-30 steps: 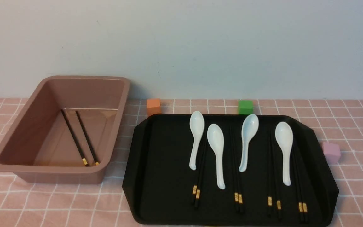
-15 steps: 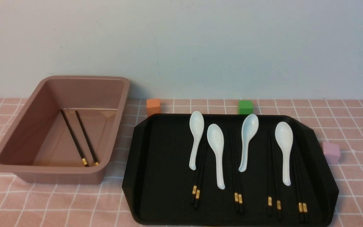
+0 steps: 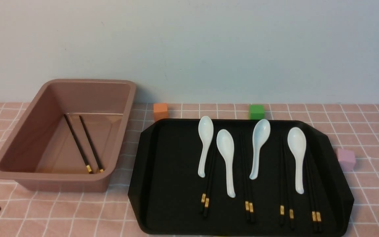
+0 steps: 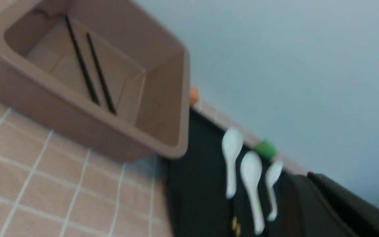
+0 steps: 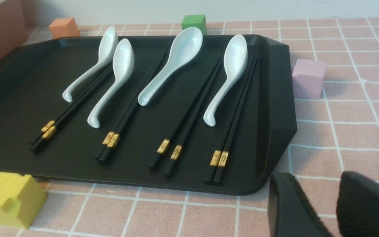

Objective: On pink tablecloth take chopsticks from black tray and put them in box.
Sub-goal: 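Reach over to the black tray and grasp a pair of chopsticks with the left gripper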

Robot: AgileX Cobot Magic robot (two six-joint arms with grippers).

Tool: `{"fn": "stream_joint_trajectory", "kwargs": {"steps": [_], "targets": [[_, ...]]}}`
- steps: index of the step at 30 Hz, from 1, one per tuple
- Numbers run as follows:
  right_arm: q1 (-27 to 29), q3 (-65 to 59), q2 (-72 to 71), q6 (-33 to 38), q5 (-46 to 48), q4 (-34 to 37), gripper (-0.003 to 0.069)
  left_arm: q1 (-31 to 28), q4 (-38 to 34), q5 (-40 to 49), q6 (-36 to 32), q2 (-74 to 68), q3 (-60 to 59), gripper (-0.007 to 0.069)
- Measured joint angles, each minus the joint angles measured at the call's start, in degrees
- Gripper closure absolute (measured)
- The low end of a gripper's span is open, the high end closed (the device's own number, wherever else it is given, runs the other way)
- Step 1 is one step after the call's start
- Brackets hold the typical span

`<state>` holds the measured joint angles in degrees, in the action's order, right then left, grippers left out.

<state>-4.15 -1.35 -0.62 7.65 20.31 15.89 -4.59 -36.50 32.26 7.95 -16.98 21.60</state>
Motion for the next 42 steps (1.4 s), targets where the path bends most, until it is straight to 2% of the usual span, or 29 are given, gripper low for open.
{"fn": "stream_joint_trajectory", "kwargs": {"steps": [1, 2, 4, 5, 10, 19, 23, 24, 28, 31, 33, 34, 36, 42], "targets": [[0.00, 0.00, 0.00, 0.00, 0.00, 0.00, 0.0419, 0.00, 0.24, 1.41, -1.07, -1.80, 1.01, 0.0596], [0.00, 0.00, 0.00, 0.00, 0.00, 0.00, 0.0419, 0.60, 0.78, 6.52, -5.85, -9.68, 4.63, 0.0596], [0.00, 0.00, 0.00, 0.00, 0.00, 0.00, 0.0419, 1.65, 1.11, 8.26, -8.28, -13.74, 6.50, 0.0596], [0.00, 0.00, 0.00, 0.00, 0.00, 0.00, 0.0419, 4.80, 1.67, 9.45, -11.46, -20.46, 9.28, 0.0596], [0.00, 0.00, 0.00, 0.00, 0.00, 0.00, 0.0419, 15.41, 5.44, 9.20, -13.10, -35.73, 15.46, 0.0596], [0.00, 0.00, 0.00, 0.00, 0.00, 0.00, 0.0419, 34.19, 10.39, 8.33, -8.45, -62.58, 32.09, 0.0637], [0.00, 0.00, 0.00, 0.00, 0.00, 0.00, 0.0419, 40.33, 14.88, 9.28, -5.50, -70.61, 39.20, 0.0637], [0.00, 0.00, 0.00, 0.00, 0.00, 0.00, 0.0419, 42.89, 17.97, 10.51, -2.69, -74.36, 43.28, 0.0637], [0.00, 0.00, 0.00, 0.00, 0.00, 0.00, 0.0419, 46.05, 23.51, 14.61, 4.03, -82.24, 51.16, 0.0637], [0.00, 0.00, 0.00, 0.00, 0.00, 0.00, 0.0419, 46.22, 26.62, 17.54, 5.89, -86.99, 56.47, 0.0631], [0.00, 0.00, 0.00, 0.00, 0.06, 0.00, 0.0419, 46.10, 29.58, 19.59, 6.26, -91.61, 61.69, 0.0580], [0.00, 0.00, 0.00, 0.00, 0.05, 0.00, 0.0419, 46.10, 29.58, 19.73, 6.31, -91.93, 61.69, 0.0580], [0.00, 0.00, 0.00, 0.00, 0.05, 0.00, 0.0419, 46.04, 30.63, 21.74, 6.37, -96.30, 65.87, 0.0491], [0.00, 0.00, 0.00, 0.00, 0.05, 0.00, 0.0419, 46.04, 32.98, 24.92, 7.31, -103.47, 72.89, 0.0306]]}}
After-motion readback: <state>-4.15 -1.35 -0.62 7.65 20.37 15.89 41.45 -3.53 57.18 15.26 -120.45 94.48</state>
